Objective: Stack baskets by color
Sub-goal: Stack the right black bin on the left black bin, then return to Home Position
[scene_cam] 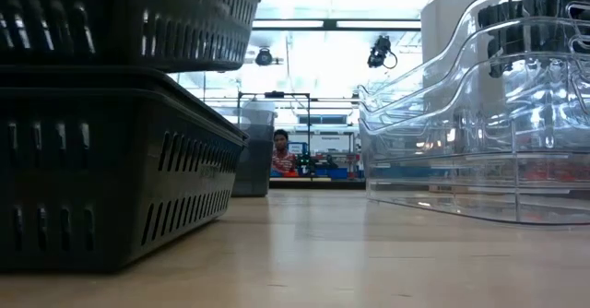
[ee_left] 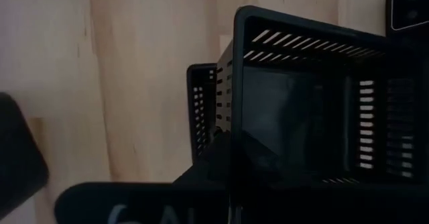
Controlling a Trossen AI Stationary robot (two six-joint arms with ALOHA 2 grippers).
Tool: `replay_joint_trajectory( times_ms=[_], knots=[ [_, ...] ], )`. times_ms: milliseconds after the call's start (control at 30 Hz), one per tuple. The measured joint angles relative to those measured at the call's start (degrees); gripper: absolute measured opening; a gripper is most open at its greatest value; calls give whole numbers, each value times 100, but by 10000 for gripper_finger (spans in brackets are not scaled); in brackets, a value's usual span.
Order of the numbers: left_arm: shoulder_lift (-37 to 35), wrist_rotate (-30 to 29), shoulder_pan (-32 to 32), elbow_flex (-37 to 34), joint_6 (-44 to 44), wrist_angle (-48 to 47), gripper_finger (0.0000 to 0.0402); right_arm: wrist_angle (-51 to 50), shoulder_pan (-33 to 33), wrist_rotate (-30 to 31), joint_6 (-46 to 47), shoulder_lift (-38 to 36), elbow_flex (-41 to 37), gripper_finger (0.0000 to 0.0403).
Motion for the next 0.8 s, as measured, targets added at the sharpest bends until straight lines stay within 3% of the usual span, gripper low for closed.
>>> replay_joint_trajectory(
  times_ms=[500, 600, 800],
  knots=[
    [574, -68, -131, -2, -49, 99, 22, 116, -1, 0, 0, 18, -1, 41],
    [578, -175, -153, -2, 32, 101, 47, 115, -1, 2, 0, 39, 1, 41],
    [578, -475, -181, -2, 257, 124, 134, 125, -1, 0, 0, 37, -1, 41]
  ],
)
